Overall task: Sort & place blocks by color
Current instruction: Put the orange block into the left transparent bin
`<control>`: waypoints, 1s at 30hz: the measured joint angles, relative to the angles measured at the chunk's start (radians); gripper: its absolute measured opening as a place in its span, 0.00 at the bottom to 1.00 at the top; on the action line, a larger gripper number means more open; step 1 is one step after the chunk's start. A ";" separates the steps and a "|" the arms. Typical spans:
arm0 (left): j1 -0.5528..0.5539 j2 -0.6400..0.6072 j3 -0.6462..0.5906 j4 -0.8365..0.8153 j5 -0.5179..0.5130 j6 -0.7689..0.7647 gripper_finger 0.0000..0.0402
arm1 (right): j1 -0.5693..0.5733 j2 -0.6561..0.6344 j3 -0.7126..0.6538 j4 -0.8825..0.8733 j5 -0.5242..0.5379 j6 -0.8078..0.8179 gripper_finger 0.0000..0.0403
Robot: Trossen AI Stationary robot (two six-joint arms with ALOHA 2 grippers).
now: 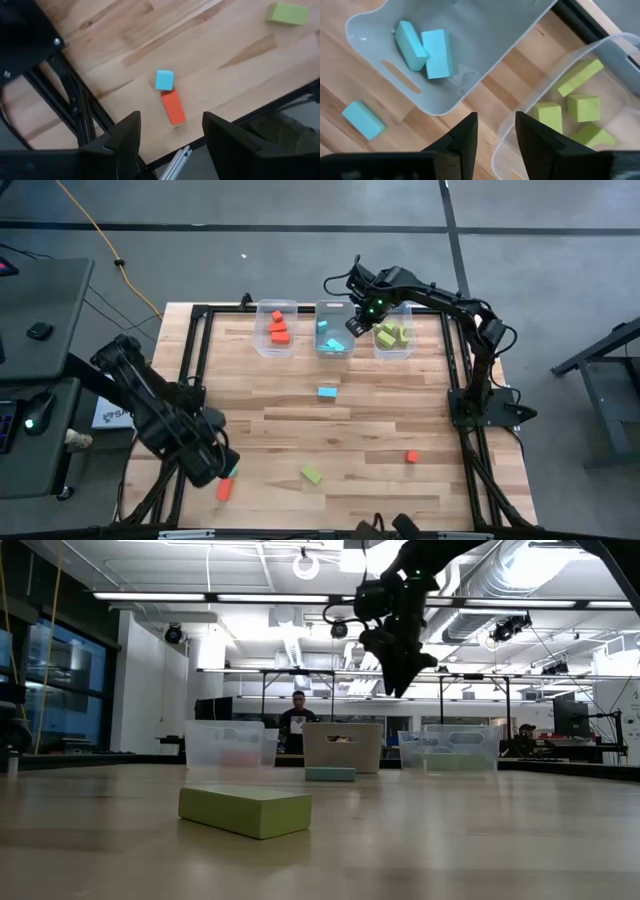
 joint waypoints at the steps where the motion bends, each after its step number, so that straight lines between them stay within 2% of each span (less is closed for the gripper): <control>1: -0.010 0.012 0.000 0.000 0.000 -0.020 0.47 | 0.005 0.000 0.000 0.000 0.000 0.000 0.31; 16: -0.114 0.198 0.000 0.058 0.033 -0.293 0.47 | 0.018 0.000 0.000 0.000 0.002 -0.028 0.31; 21: -0.117 0.267 0.000 0.059 0.087 -0.302 0.47 | 0.018 0.000 0.000 -0.004 0.001 -0.039 0.31; 30: -0.117 0.341 0.000 0.104 0.091 -0.334 0.47 | 0.030 0.000 0.000 -0.006 -0.002 -0.053 0.31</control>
